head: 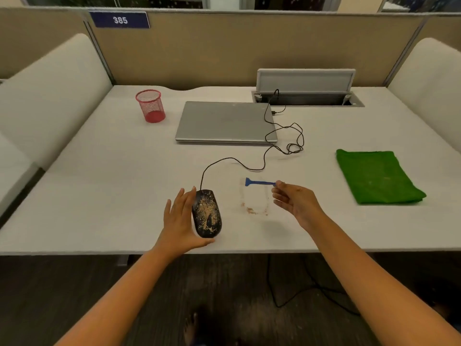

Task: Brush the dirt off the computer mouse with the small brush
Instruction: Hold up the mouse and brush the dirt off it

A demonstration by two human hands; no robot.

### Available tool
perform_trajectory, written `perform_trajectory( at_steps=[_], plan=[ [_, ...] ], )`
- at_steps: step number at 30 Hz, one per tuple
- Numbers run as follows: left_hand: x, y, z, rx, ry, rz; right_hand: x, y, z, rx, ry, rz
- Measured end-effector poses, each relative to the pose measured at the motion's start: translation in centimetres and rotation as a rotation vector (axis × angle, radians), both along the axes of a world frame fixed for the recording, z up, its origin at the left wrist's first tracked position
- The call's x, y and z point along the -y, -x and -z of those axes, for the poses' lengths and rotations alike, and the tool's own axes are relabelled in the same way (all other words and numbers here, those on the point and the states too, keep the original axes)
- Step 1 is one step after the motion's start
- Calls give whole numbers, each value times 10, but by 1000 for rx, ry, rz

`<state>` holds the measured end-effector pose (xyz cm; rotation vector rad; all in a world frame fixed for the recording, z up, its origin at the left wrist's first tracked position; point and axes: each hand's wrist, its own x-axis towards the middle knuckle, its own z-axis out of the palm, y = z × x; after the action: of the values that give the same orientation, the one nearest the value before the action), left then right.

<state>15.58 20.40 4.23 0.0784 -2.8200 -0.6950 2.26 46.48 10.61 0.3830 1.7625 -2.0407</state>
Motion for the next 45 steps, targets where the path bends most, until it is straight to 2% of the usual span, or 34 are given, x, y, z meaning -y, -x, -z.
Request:
perform_trajectory(
  at_steps=[10,24,30,40,45],
  plan=[
    [43,-42,0,18,-49,-55,79,-44,-19,22,-2,-106],
    [84,-69,0,-11,-57,2,144,-102,-19,51,-37,-51],
    [85,-84,3,19,6,45,154,-106,-26,26,-76,-50],
    [75,-87,-11,-55,-49,60,136,-106,-29,-42,-196,-64],
    [72,-92,-10,-50,-78,52,128,-100,-38,-62,-176,-62]
  ],
)
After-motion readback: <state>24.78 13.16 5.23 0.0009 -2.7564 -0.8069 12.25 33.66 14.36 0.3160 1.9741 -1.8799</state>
